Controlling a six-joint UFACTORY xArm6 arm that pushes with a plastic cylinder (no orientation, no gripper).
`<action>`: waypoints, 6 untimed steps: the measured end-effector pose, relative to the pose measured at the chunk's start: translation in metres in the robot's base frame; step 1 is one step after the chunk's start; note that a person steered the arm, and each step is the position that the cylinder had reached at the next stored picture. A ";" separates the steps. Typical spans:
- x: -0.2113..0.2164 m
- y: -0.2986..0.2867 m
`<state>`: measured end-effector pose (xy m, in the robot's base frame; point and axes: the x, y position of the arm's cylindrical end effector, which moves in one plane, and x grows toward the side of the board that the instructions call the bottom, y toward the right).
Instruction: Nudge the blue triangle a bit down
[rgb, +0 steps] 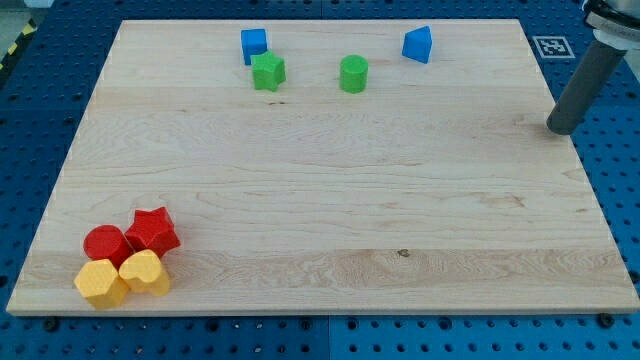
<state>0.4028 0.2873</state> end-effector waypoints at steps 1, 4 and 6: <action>-0.056 -0.003; -0.181 -0.097; -0.169 -0.177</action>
